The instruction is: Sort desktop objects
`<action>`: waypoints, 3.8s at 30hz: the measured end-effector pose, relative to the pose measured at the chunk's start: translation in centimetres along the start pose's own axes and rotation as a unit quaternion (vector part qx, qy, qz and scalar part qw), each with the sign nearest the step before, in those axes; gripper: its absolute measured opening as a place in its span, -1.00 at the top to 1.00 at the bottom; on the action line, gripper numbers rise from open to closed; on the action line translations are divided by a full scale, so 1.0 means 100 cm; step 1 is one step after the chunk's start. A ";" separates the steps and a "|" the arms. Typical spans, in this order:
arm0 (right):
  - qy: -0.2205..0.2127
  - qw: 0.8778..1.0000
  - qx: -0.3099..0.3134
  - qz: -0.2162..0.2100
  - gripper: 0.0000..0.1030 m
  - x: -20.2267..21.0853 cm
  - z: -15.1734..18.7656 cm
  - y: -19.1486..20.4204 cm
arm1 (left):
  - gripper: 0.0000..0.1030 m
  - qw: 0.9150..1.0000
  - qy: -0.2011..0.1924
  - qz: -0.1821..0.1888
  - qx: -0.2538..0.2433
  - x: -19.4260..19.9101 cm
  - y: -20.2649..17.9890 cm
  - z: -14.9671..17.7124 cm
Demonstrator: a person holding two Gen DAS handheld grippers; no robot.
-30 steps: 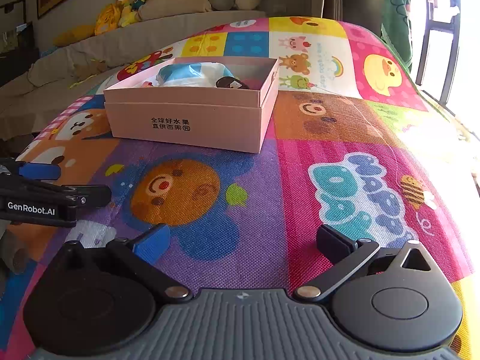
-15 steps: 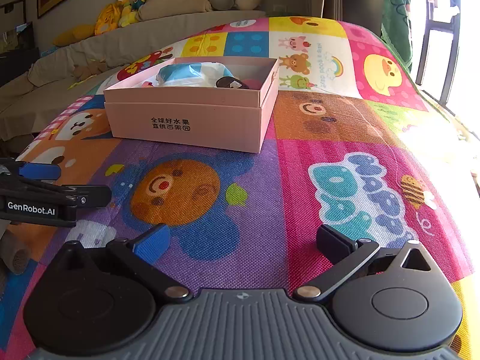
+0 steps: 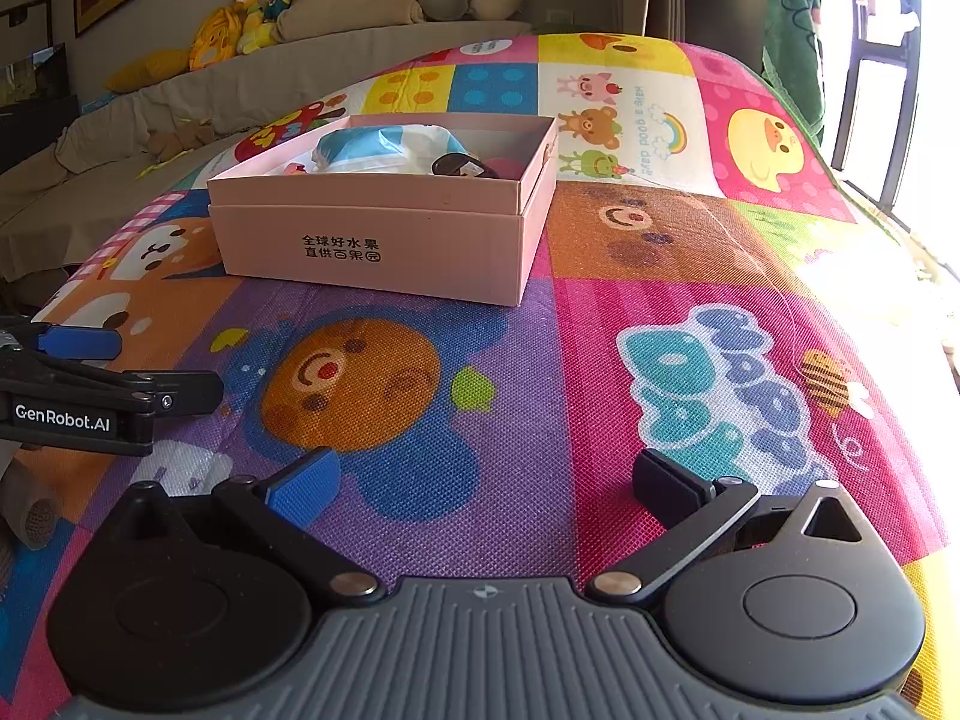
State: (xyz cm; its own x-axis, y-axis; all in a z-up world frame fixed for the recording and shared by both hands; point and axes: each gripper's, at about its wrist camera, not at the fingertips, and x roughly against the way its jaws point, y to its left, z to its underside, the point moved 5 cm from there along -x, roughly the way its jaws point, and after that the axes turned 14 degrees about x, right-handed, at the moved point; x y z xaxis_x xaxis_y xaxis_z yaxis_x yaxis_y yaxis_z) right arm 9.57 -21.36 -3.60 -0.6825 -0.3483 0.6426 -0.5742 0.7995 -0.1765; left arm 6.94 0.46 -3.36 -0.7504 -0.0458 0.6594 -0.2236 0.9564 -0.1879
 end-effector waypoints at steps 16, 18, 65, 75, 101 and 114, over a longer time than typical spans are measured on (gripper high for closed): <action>0.000 1.000 0.000 0.000 -1.00 0.000 0.000 0.000 | -1.00 1.000 0.000 0.000 0.000 0.000 0.000 0.000; 0.000 1.000 0.000 0.000 -1.00 0.001 0.000 0.000 | -1.00 1.000 0.000 0.000 -0.001 0.001 -0.001 0.002; 0.000 1.000 0.000 0.000 -1.00 0.000 0.000 0.000 | -1.00 1.000 0.005 -0.001 -0.006 -0.003 -0.002 -0.001; 0.000 1.000 0.000 0.000 -1.00 0.000 0.000 0.000 | -1.00 1.000 0.013 0.001 -0.011 -0.002 -0.001 0.000; 0.000 1.000 -0.001 0.000 -1.00 0.000 0.000 0.000 | -1.00 1.000 0.005 0.005 -0.009 -0.001 -0.001 0.001; 0.000 1.000 -0.001 0.000 -1.00 0.000 0.000 0.001 | -1.00 1.000 0.005 0.008 -0.005 0.000 0.000 0.001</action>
State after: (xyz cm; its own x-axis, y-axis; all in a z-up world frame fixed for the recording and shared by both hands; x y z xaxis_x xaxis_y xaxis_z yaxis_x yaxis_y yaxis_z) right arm 9.53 -21.30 -3.57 -0.6821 -0.3486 0.6428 -0.5740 0.7999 -0.1754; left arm 6.88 0.46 -3.38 -0.7477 -0.0281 0.6635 -0.2052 0.9600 -0.1907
